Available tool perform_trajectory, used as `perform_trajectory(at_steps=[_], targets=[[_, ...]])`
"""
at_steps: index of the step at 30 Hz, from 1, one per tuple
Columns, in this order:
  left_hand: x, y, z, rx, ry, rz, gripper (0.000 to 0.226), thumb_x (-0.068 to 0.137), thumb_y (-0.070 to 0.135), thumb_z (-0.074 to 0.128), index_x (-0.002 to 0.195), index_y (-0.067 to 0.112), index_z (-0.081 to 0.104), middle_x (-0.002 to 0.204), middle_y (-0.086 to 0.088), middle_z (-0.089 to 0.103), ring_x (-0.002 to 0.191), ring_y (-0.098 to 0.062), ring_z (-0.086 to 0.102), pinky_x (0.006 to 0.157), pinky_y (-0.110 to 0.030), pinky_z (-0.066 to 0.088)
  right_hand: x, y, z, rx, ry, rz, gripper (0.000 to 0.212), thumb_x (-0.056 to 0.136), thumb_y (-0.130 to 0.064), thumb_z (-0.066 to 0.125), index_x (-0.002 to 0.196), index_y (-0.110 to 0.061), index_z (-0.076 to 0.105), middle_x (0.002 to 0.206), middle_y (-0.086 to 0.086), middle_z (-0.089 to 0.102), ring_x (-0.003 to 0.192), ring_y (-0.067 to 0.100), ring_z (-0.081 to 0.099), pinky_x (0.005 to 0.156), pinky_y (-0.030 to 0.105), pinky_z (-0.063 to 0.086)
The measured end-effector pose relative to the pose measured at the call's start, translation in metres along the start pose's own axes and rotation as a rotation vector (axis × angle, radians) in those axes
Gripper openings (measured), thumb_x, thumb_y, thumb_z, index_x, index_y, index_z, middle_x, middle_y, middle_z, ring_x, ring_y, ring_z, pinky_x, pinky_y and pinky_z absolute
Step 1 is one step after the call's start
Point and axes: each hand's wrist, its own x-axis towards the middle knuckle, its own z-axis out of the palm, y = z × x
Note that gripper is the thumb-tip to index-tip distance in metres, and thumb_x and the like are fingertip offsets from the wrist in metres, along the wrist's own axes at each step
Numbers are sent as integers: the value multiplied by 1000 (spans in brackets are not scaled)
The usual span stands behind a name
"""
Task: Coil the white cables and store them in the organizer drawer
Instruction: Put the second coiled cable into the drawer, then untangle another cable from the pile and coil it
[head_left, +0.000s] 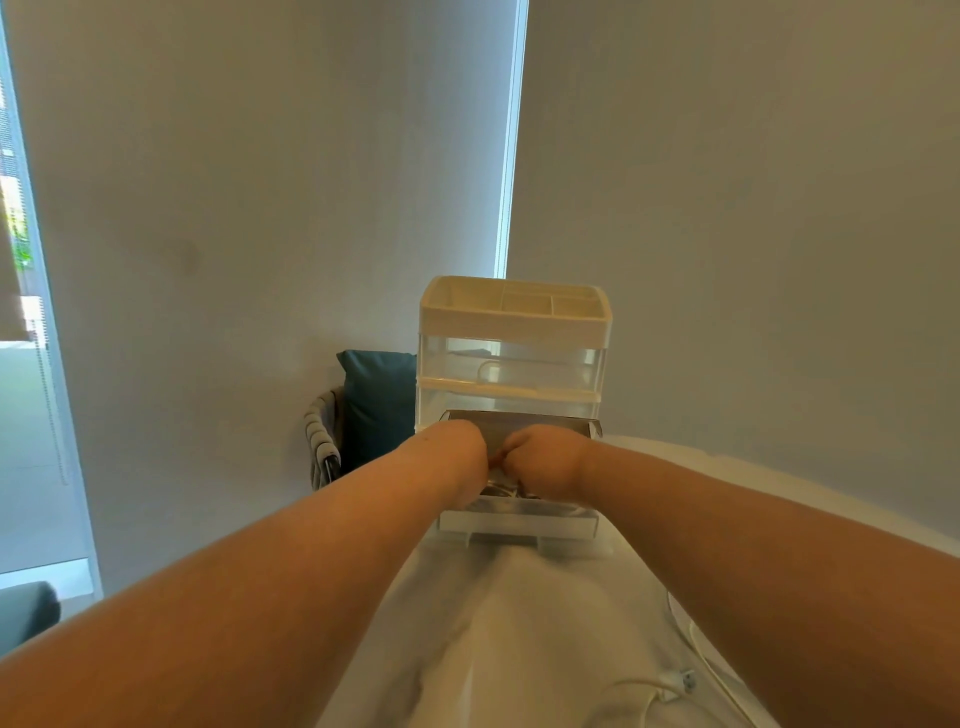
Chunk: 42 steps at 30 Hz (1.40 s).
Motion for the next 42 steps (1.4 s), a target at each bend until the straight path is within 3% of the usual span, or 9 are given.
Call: perform_trajectory(at_steps=[7, 12, 15, 24, 28, 31, 35, 38, 42], targets=[[-17, 5, -4, -23, -36, -6, 39, 92, 10, 60, 131, 12, 56, 102, -4, 53, 93, -18, 54, 91, -30, 48, -34, 5, -14, 75, 69, 21, 32, 101, -15, 52, 129, -17, 66, 133, 1, 64, 120, 17, 59, 101, 26, 42], [-41, 8, -8, -204, 98, -10, 35, 93, 5, 59, 127, 14, 63, 119, -7, 63, 107, -23, 61, 99, -34, 50, -72, 16, -29, 173, 163, 57, 30, 100, -20, 56, 128, -18, 67, 129, 1, 66, 117, 17, 59, 100, 28, 43], [-58, 17, -12, -376, 167, 22, 31, 94, 6, 55, 120, 19, 67, 116, -2, 64, 105, -20, 61, 94, -30, 49, -100, 26, -36, 281, 227, 101, 27, 97, -20, 61, 123, -18, 69, 121, 1, 68, 112, 17, 61, 100, 31, 46], [-108, 62, -1, -641, 128, 72, 24, 98, 11, 53, 110, 21, 71, 107, 1, 66, 101, -18, 61, 93, -32, 50, -196, 66, -31, 574, 388, 234, 15, 90, -29, 71, 105, -29, 74, 101, -7, 73, 97, 15, 65, 78, 28, 47], [-130, 81, 16, -802, 219, 69, 20, 97, 20, 54, 97, 15, 74, 88, 3, 68, 83, -16, 63, 71, -28, 50, -234, 81, -21, 789, 498, 256, 12, 89, -19, 70, 99, -25, 76, 97, 1, 77, 98, 21, 68, 78, 32, 49], [-142, 86, 34, -879, 276, 72, 22, 97, 28, 56, 86, 15, 71, 76, -3, 68, 71, -18, 63, 67, -35, 54, -258, 92, -6, 909, 583, 253, 13, 90, -16, 68, 97, -24, 76, 91, 0, 78, 96, 23, 70, 77, 34, 48], [-146, 91, 36, -886, 212, 172, 20, 95, 35, 61, 88, 19, 72, 81, 0, 70, 76, -16, 65, 68, -28, 51, -269, 109, -1, 738, 508, 265, 13, 91, -25, 69, 100, -33, 75, 89, -13, 76, 90, 4, 69, 79, 25, 45], [-150, 99, 38, -871, 122, 278, 11, 93, 39, 64, 93, 30, 72, 87, 12, 70, 81, -3, 65, 71, -19, 50, -272, 114, -7, 678, 448, 250, 13, 91, -24, 69, 99, -33, 75, 85, -14, 76, 81, -1, 68, 75, 23, 45], [-143, 102, 46, -791, 32, 291, 9, 94, 31, 63, 95, 30, 72, 87, 12, 70, 81, -3, 65, 73, -20, 52, -268, 120, -1, 587, 402, 294, 14, 90, -20, 71, 94, -32, 75, 80, -11, 74, 68, -5, 64, 70, 18, 45]])
